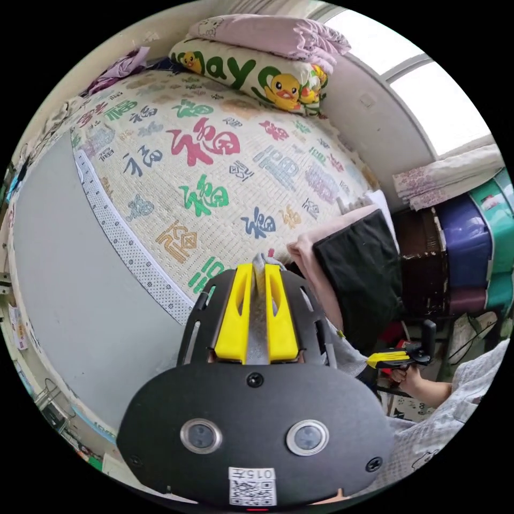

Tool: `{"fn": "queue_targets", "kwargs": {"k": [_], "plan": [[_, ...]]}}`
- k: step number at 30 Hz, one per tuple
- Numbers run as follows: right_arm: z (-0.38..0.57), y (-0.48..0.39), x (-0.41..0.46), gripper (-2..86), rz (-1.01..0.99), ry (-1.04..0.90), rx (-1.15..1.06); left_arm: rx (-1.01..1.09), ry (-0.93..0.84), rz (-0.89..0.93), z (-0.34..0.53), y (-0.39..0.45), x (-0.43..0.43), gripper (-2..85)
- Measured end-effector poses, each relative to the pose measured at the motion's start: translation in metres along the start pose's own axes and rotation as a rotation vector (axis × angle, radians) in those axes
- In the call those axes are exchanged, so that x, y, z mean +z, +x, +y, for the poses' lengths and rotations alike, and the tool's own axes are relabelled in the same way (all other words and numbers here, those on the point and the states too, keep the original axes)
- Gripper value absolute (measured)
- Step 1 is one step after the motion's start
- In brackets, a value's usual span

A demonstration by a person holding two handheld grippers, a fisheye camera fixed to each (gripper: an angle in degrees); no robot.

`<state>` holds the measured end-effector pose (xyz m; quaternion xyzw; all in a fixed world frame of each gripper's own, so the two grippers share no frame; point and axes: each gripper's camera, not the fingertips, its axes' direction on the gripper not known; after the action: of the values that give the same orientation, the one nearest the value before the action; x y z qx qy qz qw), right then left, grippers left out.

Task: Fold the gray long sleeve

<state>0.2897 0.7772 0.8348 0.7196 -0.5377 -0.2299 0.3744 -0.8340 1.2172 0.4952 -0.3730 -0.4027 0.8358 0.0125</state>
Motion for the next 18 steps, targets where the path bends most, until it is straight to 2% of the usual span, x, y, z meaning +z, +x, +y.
{"fn": "queue_targets", "kwargs": {"k": [2,6,9,13,18], "plan": [[-0.004,-0.017,-0.018,0.0,0.064,0.039,-0.090,-0.009,0.104,0.093,0.019,-0.016,-0.026,4.2],[0.000,-0.058,-0.030,0.1,0.117,0.057,-0.276,-0.005,0.226,0.159,0.070,-0.047,-0.060,3.1],[0.019,-0.102,-0.002,0.1,0.096,-0.035,-0.462,-0.050,0.300,0.196,0.137,-0.091,-0.081,1.6],[0.065,-0.152,0.094,0.1,0.023,-0.273,-0.682,-0.229,0.390,0.224,0.269,-0.173,-0.087,0.5],[0.108,-0.158,0.235,0.0,0.047,-0.535,-0.725,-0.585,0.350,0.121,0.442,-0.267,-0.041,-0.1]]}}
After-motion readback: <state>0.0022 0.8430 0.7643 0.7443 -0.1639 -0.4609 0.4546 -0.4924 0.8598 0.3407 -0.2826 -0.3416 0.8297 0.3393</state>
